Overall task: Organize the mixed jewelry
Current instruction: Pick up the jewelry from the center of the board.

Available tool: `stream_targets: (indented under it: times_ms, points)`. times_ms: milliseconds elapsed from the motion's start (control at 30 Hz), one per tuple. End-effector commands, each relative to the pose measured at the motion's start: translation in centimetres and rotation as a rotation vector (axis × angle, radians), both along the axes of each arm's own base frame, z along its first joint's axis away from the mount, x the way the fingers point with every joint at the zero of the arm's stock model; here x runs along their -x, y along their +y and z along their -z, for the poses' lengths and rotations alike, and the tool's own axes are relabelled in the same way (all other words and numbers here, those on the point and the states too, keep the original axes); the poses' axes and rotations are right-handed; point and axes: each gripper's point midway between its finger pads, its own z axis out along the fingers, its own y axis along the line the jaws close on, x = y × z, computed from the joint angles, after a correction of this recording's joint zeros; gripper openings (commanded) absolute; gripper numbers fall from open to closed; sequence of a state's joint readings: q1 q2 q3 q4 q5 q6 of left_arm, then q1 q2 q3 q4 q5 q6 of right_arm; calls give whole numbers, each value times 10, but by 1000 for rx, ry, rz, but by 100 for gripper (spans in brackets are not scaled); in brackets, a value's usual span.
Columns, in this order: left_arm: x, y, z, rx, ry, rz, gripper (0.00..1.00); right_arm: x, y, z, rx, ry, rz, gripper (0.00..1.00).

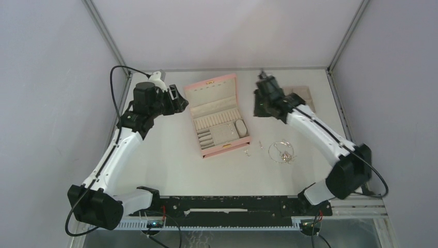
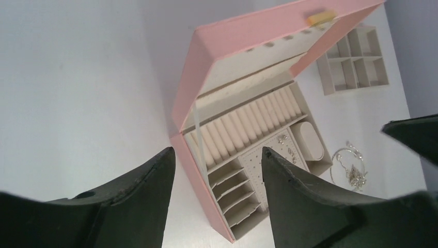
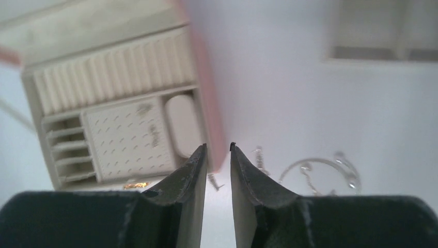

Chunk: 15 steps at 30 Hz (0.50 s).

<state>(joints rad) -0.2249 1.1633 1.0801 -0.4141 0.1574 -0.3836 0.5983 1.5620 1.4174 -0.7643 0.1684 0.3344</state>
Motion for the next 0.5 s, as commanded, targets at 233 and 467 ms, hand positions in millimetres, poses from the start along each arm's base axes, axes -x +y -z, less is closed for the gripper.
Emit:
stream_targets:
  times_ms: [233, 467]
  points:
    - [13, -32, -64, -147, -162, 65, 69, 26, -86, 31, -175, -2, 276, 36]
    - [14, -37, -62, -151, -156, 55, 70, 40, -43, 79, -275, 240, 157, 28]
